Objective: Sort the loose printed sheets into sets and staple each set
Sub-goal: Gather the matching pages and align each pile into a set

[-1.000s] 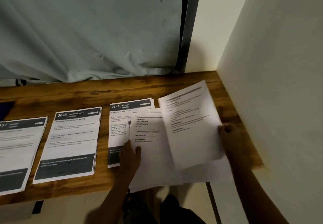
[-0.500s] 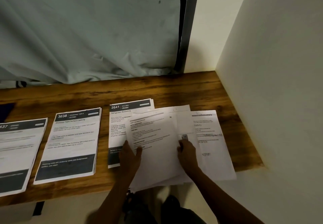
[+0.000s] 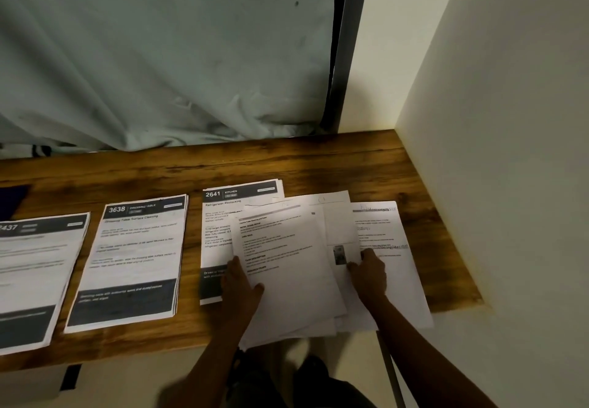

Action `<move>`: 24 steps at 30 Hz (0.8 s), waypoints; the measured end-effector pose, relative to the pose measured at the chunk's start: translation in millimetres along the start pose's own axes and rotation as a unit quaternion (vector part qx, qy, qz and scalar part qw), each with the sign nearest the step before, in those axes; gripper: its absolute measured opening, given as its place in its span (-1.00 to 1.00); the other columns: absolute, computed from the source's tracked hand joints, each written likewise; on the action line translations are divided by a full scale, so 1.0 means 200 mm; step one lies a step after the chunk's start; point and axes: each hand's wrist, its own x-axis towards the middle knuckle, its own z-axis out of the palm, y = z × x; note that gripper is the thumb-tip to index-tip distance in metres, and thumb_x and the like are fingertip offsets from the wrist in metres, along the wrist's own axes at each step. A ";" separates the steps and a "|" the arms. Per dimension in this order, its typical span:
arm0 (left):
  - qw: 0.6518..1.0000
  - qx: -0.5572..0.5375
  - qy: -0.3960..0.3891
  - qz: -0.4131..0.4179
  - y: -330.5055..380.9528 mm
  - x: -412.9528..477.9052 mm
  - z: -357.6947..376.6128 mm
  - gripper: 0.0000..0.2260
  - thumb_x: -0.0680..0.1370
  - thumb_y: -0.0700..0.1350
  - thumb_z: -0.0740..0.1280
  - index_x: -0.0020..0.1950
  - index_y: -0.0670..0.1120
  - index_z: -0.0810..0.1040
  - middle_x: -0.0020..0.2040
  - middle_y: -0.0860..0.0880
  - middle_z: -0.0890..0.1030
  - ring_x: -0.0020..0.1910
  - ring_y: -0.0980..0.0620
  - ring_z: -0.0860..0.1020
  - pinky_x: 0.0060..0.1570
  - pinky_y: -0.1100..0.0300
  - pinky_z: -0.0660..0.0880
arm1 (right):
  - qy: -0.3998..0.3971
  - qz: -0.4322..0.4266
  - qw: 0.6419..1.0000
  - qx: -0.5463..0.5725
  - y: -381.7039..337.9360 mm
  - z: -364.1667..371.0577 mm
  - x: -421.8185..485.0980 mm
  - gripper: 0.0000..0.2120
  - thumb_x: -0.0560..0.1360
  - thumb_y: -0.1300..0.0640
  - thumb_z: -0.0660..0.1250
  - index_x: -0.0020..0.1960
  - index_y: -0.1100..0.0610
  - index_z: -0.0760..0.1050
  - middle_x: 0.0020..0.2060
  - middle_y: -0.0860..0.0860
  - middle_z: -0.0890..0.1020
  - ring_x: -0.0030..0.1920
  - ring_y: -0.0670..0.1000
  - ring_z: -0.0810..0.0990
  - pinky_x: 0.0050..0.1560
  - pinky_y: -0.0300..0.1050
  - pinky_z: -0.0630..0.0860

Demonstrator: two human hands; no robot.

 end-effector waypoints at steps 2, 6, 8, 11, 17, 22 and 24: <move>1.000 0.003 0.001 0.001 0.01 -0.01 -0.01 -0.20 0.48 -0.18 0.40 0.54 -0.17 -0.06 0.52 -0.20 0.10 0.50 -0.21 0.08 0.44 -0.07 0.13 | 0.005 -0.013 1.000 0.023 -0.01 -0.03 0.01 -0.89 0.50 0.22 0.33 0.01 0.22 0.50 -0.04 0.12 0.61 0.00 0.14 0.60 -0.02 -0.08 0.49; 1.000 0.011 -0.003 -0.002 0.01 -0.01 -0.01 -0.20 0.48 -0.20 0.40 0.54 -0.17 -0.06 0.52 -0.19 0.11 0.49 -0.21 0.08 0.44 -0.07 0.15 | 0.042 -0.048 0.997 0.031 -0.06 -0.13 0.03 -0.89 0.53 0.20 0.30 -0.01 0.23 0.56 -0.08 0.13 0.65 -0.17 0.01 0.55 -0.08 -0.15 0.46; 1.000 0.014 -0.003 0.000 0.01 -0.01 -0.01 -0.20 0.48 -0.20 0.39 0.54 -0.17 -0.06 0.52 -0.19 0.10 0.50 -0.21 0.07 0.44 -0.07 0.14 | 0.068 -0.072 0.995 0.025 -0.10 -0.22 0.05 -0.85 0.54 0.19 0.29 0.03 0.24 0.56 -0.07 0.12 0.65 -0.17 0.01 0.54 -0.07 -0.13 0.47; 1.000 0.023 -0.001 0.001 0.01 -0.01 -0.01 -0.21 0.49 -0.19 0.39 0.54 -0.17 -0.06 0.52 -0.19 0.10 0.50 -0.21 0.08 0.44 -0.06 0.14 | 0.102 -0.069 0.991 0.055 -0.17 -0.41 0.09 -0.73 0.54 0.15 0.30 0.16 0.30 0.52 -0.01 0.16 0.61 -0.04 0.11 0.56 -0.07 -0.13 0.42; 1.000 0.019 -0.006 0.004 0.01 -0.01 -0.01 -0.20 0.49 -0.21 0.38 0.54 -0.17 -0.08 0.52 -0.19 0.09 0.50 -0.21 0.06 0.46 -0.07 0.11 | 0.165 -0.053 0.982 0.070 -0.22 -0.73 0.21 -0.71 0.48 0.11 0.37 0.13 0.24 0.58 -0.03 0.22 0.65 0.03 0.20 0.59 0.10 -0.08 0.44; 1.000 0.009 0.006 -0.002 0.02 -0.01 -0.01 -0.28 0.53 -0.18 0.34 0.54 -0.17 -0.05 0.52 -0.20 0.12 0.50 -0.21 0.09 0.45 -0.07 0.12 | 0.083 -0.048 0.994 0.056 -0.23 -0.68 0.14 -0.70 0.50 0.09 0.37 0.14 0.25 0.56 -0.01 0.19 0.63 0.00 0.18 0.58 -0.02 -0.14 0.39; 0.999 -0.022 0.031 -0.013 0.04 -0.01 -0.01 -0.40 0.58 -0.15 0.26 0.54 -0.18 0.03 0.49 -0.21 0.20 0.47 -0.21 0.17 0.41 -0.08 0.19 | 0.024 -0.061 0.997 0.047 -0.23 -0.54 0.07 -0.73 0.52 0.13 0.34 0.13 0.29 0.53 -0.02 0.18 0.60 -0.05 0.11 0.54 -0.06 -0.17 0.36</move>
